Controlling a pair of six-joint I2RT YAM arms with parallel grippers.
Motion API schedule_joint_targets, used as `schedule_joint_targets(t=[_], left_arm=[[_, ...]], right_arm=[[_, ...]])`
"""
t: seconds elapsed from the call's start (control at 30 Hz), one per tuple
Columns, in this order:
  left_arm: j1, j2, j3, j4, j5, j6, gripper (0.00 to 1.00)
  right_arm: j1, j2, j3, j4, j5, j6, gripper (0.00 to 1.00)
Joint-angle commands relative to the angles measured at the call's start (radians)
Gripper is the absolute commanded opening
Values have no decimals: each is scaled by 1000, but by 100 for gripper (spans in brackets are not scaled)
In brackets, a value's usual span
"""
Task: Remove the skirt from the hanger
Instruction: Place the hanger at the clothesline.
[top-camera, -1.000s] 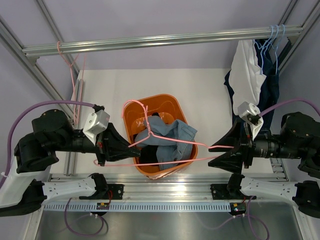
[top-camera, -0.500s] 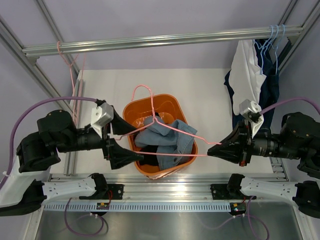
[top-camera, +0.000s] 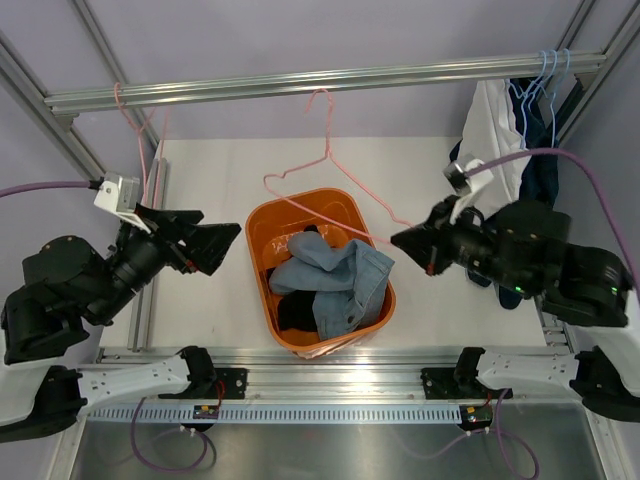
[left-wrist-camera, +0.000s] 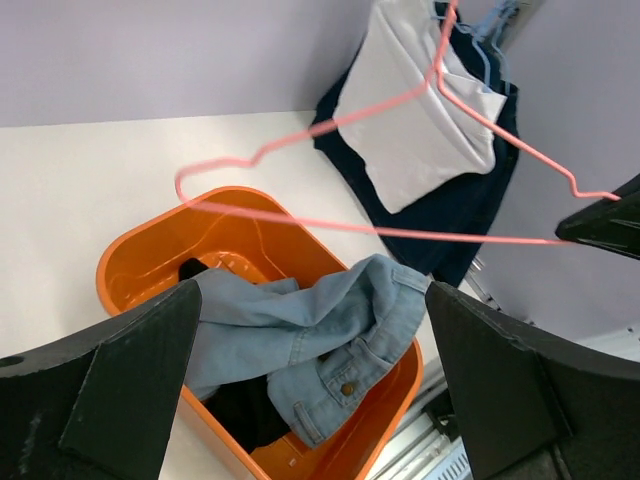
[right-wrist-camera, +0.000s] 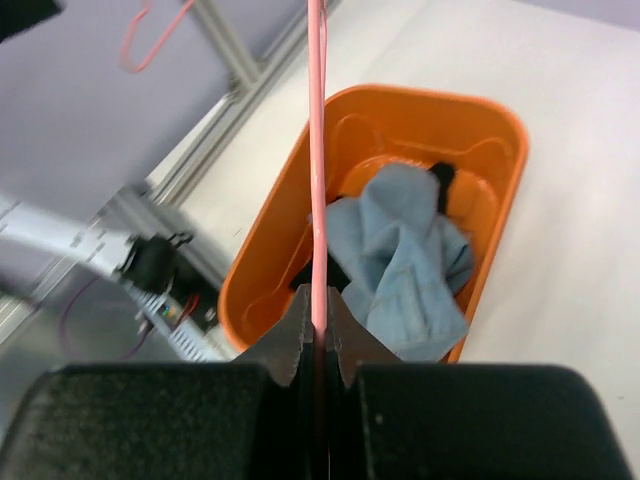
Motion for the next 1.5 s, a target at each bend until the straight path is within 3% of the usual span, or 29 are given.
schedule_joint_targets(t=[0.0, 0.17, 0.33, 0.6, 0.8, 1.03, 1.47], left_arm=[[0, -24, -64, 39, -128, -71, 99], [0, -90, -175, 120, -73, -81, 99], [0, -96, -195, 103, -32, -71, 99], [0, -140, -241, 86, -18, -90, 99], [0, -189, -254, 62, -29, -113, 99], [0, -222, -251, 33, -30, -131, 99], [0, -245, -245, 5, -38, -144, 99]], right_arm=[[0, 109, 39, 164, 248, 2, 0], [0, 226, 65, 383, 339, -58, 0], [0, 422, 210, 448, 336, -94, 0], [6, 657, 439, 433, 298, -57, 0], [74, 769, 519, 425, 388, -29, 0], [173, 890, 651, 382, 595, 15, 0], [261, 1055, 804, 309, 649, 23, 0]])
